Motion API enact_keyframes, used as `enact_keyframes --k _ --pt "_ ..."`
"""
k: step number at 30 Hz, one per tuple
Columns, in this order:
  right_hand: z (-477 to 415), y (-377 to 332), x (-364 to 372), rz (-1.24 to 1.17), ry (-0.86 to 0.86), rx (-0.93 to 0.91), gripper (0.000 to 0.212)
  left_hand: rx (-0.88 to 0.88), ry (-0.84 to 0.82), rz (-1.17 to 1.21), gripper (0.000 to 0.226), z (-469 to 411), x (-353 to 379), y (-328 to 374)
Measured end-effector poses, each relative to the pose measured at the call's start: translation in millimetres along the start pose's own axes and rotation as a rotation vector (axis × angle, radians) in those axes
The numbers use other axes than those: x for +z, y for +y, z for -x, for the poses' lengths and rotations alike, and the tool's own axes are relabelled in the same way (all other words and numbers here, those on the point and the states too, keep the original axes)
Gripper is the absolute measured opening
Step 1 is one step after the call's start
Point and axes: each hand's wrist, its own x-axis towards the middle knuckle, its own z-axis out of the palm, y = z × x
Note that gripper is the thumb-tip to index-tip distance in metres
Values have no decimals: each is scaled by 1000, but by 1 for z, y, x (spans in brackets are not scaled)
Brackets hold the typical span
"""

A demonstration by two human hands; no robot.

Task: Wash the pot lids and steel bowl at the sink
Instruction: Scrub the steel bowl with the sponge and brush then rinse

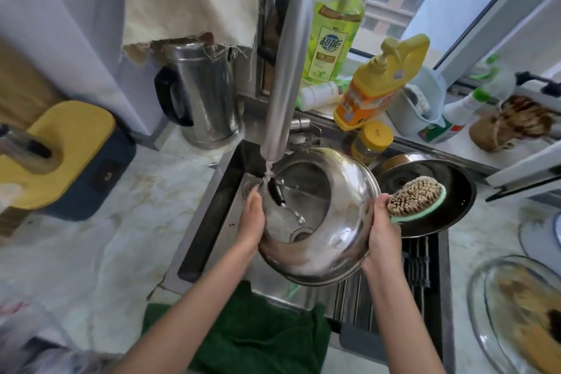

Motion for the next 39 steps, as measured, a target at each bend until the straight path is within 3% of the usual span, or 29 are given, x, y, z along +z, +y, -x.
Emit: enact_keyframes --k 4,8,10,12,14,17,21,22,25,29,33,37,39 --pt "-12 4 -1 -3 -44 50 50 80 80 -11 45 38 10 -20" --pt "-16 -1 -9 113 -247 25 60 25 93 70 37 11 -2 -2" --pt "-21 -3 -17 164 -336 19 67 14 19 6 36 -10 -13 20" --pt "-28 -4 -22 210 -399 33 79 46 -150 -225 35 -23 -13 43" --pt "-34 -6 -21 253 -415 53 76 78 -252 -330 29 -29 -12 56" --pt "-44 -11 -13 296 -398 26 62 131 -299 -349 28 -22 -25 73" --pt "-54 -21 3 344 -433 -130 71 128 -399 -317 45 -19 -41 89" --pt "-58 -23 6 383 -456 -167 65 127 -396 -304 41 -13 -43 92" --pt "-66 -27 21 582 -455 -359 9 139 -360 -268 42 -3 -51 94" --pt "-63 -33 44 884 -426 -603 21 191 -274 -267 40 12 -58 84" --pt "-34 -37 55 1102 -277 -829 41 247 -106 -350 48 17 -60 73" --pt "-26 -20 57 1233 -351 -558 77 180 36 -233 46 17 -58 73" --pt "-35 -7 56 1181 -388 -491 60 148 81 -200 46 18 -58 73"
